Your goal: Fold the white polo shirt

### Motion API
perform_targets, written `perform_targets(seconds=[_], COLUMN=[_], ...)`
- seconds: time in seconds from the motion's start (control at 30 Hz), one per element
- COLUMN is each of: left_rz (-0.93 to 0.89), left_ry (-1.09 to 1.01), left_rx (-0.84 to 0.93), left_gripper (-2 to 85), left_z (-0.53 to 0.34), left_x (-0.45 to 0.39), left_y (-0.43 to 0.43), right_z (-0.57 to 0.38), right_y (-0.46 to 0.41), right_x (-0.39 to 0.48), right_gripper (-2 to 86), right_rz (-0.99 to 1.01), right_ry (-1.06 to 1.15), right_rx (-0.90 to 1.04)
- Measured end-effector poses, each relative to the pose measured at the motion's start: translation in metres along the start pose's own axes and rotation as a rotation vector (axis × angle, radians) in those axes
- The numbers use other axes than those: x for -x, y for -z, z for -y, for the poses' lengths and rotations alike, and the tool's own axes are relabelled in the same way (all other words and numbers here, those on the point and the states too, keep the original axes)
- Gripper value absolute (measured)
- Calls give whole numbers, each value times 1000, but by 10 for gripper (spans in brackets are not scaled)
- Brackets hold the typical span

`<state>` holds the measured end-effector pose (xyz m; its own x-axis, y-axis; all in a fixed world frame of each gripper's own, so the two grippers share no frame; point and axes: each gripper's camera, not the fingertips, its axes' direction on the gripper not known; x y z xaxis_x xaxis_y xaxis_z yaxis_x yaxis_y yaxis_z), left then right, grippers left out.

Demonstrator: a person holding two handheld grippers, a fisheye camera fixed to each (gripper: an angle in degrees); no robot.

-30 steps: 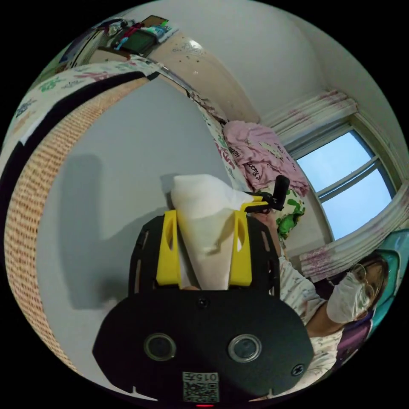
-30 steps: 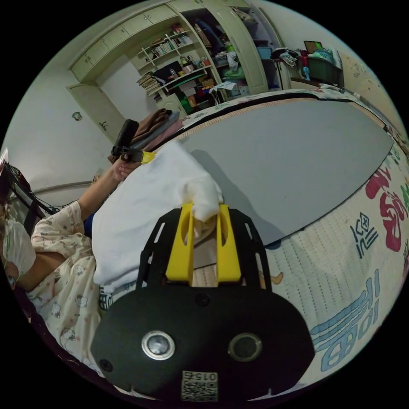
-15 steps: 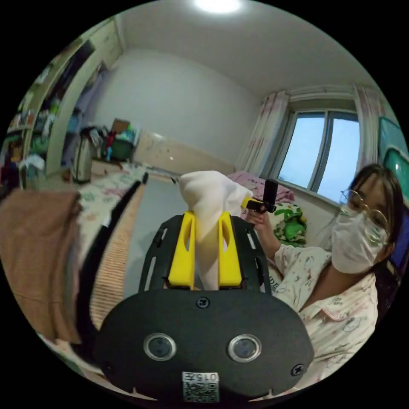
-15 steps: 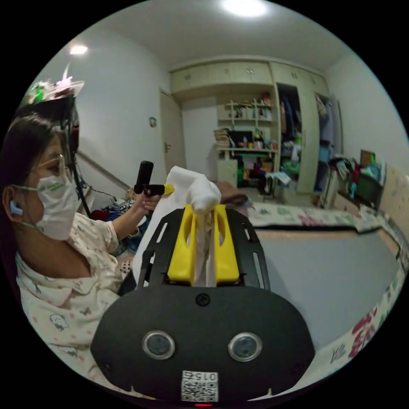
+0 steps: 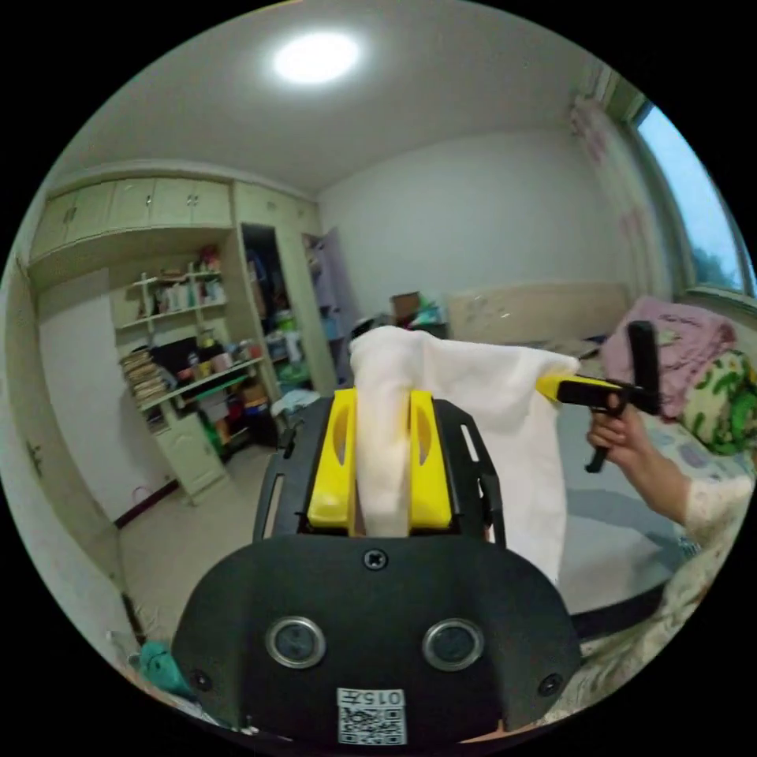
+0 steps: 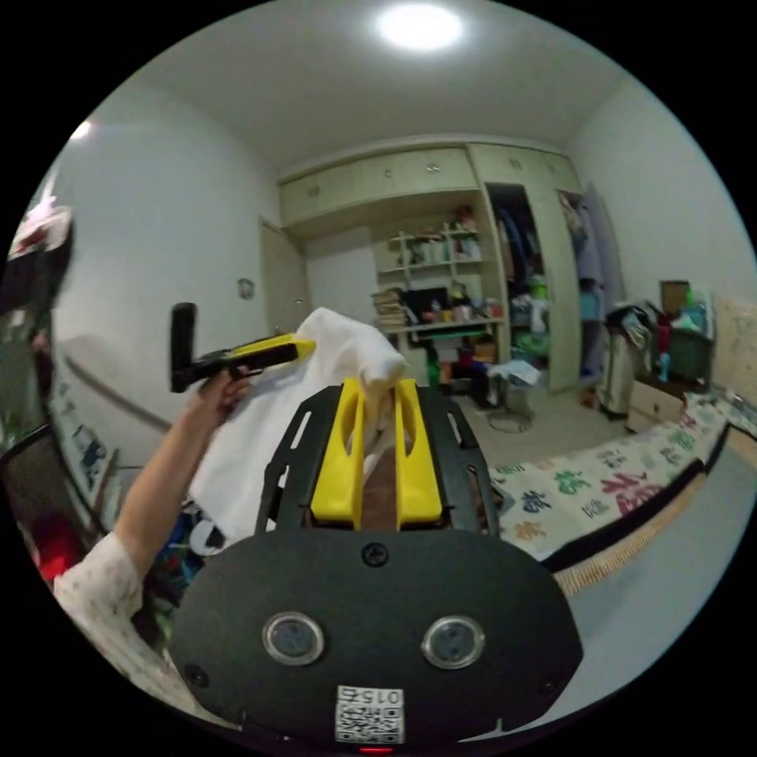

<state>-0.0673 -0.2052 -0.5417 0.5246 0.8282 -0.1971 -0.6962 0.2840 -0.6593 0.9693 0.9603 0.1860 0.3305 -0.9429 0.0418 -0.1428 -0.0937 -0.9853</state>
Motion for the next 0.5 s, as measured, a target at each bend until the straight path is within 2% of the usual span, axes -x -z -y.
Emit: perform_targets(seconds=[0.1, 0.13, 0.17, 0.23, 0.3, 0.4, 0.5], left_rz=[334, 373, 345, 89, -43, -80, -90], left_ry=[103, 86, 81, 108, 108, 77, 164], left_rx=[190, 214, 215, 243, 289, 396, 284], left_gripper=[66, 53, 52, 54, 59, 63, 63], left_z=[-44, -71, -86, -147, -190, -250, -293], left_x=[-23, -39, -47, -68, -84, -108, -122], left_y=[-86, -105, -111, -133, -152, -192, -204], right_z=[-27, -35, -50, -67, -75, -75, -79], right_y=[-128, -146, -172, -199, -233, -278, -333], right_x=[-43, -50, -59, -58, -46, -6, 54], right_gripper=[60, 51, 33, 36, 36, 13, -1], right_rz=[-213, -244, -275, -254, -247, -279, -307], right_ry=[-177, -201, -218, -142, -41, 107, 292], right_rx=[236, 270, 293, 264, 266, 267, 249])
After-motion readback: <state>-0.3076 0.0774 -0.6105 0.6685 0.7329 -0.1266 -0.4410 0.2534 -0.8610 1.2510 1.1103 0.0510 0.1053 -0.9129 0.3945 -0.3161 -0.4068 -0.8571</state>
